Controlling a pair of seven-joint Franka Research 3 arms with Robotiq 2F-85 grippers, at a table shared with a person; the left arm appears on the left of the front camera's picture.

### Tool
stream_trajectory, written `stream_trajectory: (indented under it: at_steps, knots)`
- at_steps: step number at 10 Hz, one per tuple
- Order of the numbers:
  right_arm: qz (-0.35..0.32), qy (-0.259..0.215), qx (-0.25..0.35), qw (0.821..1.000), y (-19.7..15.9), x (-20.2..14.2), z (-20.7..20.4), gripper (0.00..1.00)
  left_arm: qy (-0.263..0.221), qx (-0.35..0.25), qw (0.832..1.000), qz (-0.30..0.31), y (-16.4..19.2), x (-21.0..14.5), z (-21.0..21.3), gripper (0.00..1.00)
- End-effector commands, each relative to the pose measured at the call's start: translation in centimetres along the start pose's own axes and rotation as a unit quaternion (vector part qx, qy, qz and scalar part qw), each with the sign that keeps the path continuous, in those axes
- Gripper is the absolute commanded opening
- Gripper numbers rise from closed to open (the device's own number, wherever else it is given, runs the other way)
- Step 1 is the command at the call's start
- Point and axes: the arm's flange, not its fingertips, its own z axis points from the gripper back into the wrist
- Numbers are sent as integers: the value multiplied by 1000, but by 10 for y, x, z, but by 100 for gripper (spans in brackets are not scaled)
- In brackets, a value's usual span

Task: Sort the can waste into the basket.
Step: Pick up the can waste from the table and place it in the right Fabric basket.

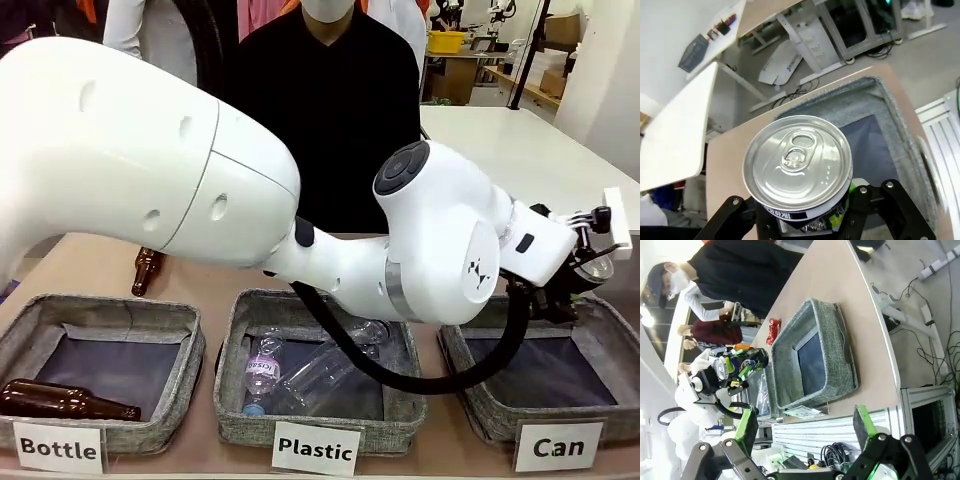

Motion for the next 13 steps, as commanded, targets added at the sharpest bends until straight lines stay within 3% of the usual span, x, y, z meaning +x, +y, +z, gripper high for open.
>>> stream_trajectory:
  at_steps: [1,8,11,12,13]
  knots:
    - [-2,-18,-2,1000,0,-9,13,100,11,-14,1000,11,9,26,2,98]
    - [-2,-18,-2,1000,0,-9,13,100,7,-25,999,18,8,24,15,100]
    - [0,-6,0,1000,0,-2,4,100,30,-46,996,69,6,26,27,100]
    - [7,-26,5,1000,-1,-3,8,100,59,-52,991,109,2,24,38,100]
    - [19,-22,38,999,4,-3,6,100,66,-68,986,136,-3,25,54,100]
